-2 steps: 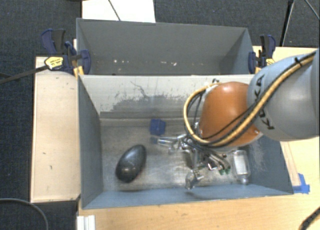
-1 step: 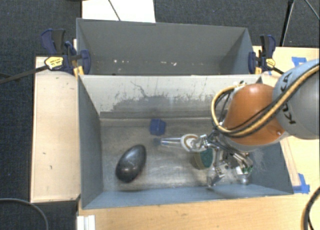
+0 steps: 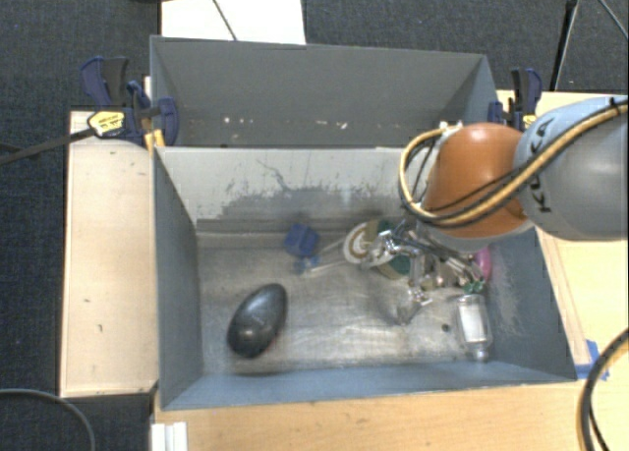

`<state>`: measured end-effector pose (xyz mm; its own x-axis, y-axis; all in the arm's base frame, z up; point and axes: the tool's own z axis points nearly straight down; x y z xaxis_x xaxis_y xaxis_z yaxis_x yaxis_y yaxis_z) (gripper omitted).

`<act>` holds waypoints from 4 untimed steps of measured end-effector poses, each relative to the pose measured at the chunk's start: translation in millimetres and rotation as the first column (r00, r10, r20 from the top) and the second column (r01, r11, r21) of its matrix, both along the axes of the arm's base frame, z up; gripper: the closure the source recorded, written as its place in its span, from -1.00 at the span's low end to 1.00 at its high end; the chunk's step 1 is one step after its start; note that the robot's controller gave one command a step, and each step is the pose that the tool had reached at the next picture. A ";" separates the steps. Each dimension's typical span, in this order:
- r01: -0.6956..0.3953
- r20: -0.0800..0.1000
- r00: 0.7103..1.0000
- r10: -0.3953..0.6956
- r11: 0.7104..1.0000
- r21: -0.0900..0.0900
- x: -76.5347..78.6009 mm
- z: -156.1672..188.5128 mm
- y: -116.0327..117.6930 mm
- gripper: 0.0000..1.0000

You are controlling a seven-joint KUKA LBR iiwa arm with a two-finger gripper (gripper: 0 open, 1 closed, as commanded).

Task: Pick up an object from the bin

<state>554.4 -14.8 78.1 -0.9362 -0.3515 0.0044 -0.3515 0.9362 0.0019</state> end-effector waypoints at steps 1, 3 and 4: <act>0.197 0.006 0.980 -0.197 0.980 0.000 2.1 36.3 -27.8 -1.00; 0.114 0.012 0.993 -0.114 0.993 0.003 31.0 -6.3 48.5 -1.00; 0.113 0.022 0.993 -0.114 0.994 0.006 33.3 -2.4 49.3 1.00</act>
Offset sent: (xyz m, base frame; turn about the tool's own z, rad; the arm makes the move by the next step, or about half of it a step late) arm 0.0018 -0.0275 0.0355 0.1994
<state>587.7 34.5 75.7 -0.9699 -0.2430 -0.0183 -0.2430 0.9700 -0.0006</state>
